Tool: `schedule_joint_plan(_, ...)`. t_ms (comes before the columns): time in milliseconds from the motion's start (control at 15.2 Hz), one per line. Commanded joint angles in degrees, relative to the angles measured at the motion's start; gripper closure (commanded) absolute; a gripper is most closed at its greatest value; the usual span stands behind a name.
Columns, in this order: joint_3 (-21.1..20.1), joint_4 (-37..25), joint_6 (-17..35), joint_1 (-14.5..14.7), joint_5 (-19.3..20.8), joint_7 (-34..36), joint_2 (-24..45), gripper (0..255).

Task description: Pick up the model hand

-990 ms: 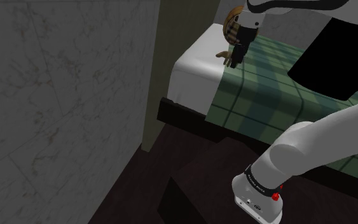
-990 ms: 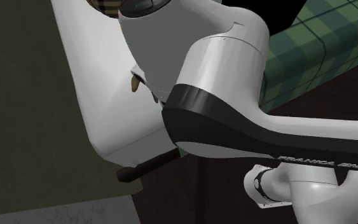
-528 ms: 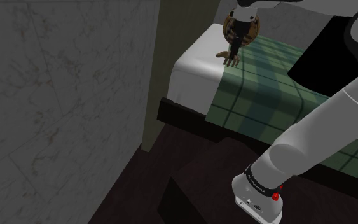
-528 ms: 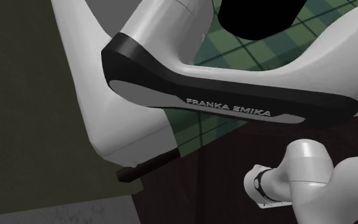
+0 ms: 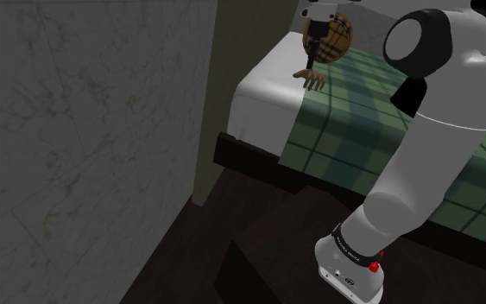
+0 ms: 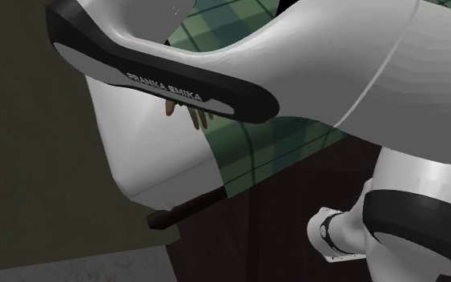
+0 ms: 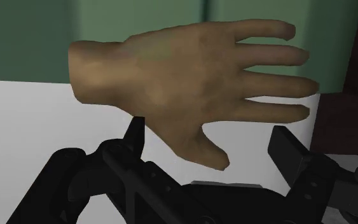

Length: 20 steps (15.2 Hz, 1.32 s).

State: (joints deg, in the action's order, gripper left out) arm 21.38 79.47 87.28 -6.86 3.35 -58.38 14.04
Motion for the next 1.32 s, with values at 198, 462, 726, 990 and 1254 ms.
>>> schedule_joint_plan(198,-0.1,-5.3,0.1,-1.8,-1.5,-3.8,5.7,0)
schedule_joint_plan(462,-0.2,-1.3,3.5,-1.5,-1.3,-3.3,5.1,0)
schedule_joint_plan(726,-0.2,-0.7,4.0,-1.4,-1.3,-3.2,5.0,255)
schedule_joint_plan(990,-0.2,-0.7,3.9,-1.4,-1.3,-3.2,5.0,255)
schedule_joint_plan(1254,-0.2,-0.8,3.9,-1.4,-1.3,-3.2,5.0,255)
